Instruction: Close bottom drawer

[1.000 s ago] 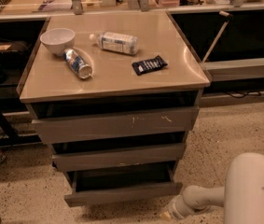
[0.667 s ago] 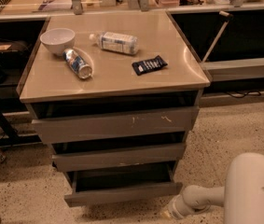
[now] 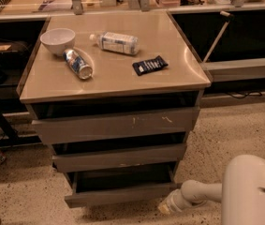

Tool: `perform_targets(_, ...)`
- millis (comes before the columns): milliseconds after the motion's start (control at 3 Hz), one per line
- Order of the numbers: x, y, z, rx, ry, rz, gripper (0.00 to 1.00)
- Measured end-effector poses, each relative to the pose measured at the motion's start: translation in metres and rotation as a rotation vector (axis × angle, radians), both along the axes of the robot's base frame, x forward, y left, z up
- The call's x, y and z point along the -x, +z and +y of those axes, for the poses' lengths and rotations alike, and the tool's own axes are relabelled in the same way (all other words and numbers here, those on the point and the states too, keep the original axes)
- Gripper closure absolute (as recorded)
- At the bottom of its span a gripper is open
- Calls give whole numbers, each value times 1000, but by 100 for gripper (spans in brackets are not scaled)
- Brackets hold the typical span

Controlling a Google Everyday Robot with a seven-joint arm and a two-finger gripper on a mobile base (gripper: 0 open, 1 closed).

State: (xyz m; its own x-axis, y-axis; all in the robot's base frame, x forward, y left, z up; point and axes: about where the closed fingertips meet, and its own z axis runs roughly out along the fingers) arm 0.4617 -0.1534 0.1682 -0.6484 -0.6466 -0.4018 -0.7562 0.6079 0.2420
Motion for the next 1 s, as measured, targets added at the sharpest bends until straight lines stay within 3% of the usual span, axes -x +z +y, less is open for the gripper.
perform_targets(1000, -47, -11, 14, 6, 42, -10, 100)
